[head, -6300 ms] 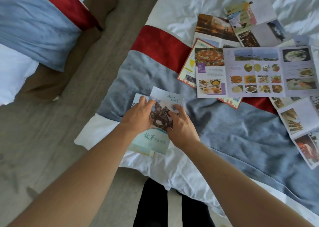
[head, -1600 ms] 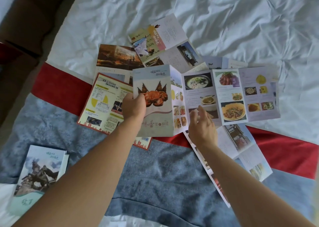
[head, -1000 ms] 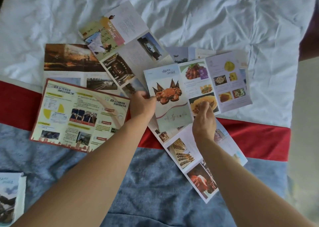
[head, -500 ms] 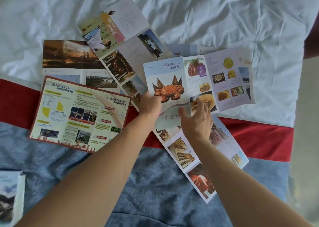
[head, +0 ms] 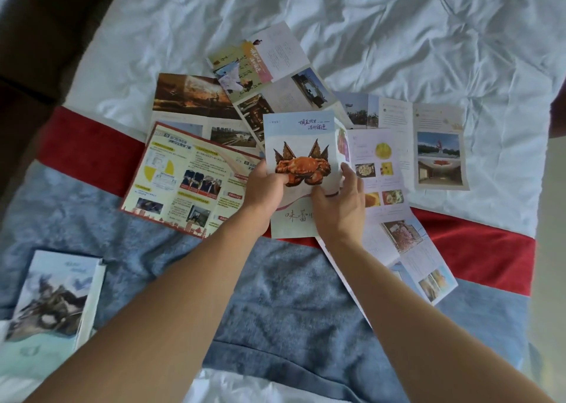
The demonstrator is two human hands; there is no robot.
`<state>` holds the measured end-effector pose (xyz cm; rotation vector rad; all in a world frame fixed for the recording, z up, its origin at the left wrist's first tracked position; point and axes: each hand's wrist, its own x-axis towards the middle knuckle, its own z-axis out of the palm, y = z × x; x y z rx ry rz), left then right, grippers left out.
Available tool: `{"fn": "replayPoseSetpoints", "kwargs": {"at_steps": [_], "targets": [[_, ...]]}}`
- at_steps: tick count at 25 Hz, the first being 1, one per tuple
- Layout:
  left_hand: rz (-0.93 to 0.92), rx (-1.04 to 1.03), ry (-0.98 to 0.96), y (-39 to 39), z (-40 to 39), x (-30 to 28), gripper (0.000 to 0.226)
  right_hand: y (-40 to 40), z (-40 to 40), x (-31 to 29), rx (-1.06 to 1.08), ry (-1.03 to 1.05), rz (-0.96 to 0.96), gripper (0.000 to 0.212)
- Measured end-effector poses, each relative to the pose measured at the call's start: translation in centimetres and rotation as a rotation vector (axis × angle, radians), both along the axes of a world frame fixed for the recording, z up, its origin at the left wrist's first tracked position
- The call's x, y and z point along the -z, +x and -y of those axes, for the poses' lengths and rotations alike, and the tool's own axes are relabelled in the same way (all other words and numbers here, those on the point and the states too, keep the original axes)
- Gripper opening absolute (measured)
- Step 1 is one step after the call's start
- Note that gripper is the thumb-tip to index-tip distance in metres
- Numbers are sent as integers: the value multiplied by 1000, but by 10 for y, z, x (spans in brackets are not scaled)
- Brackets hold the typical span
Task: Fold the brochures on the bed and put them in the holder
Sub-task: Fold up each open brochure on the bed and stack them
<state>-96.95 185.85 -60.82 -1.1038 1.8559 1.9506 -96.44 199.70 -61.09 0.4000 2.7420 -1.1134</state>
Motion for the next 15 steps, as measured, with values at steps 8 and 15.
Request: {"fn": "replayPoseSetpoints", "kwargs": {"at_steps": [8,15], "targets": [[-19,294,-496,68,33,4,58,57,10,-5,-154,-101,320,90],[-38,465,-667,114,40,33,106,85,9,15,-285,76,408,89]]}}
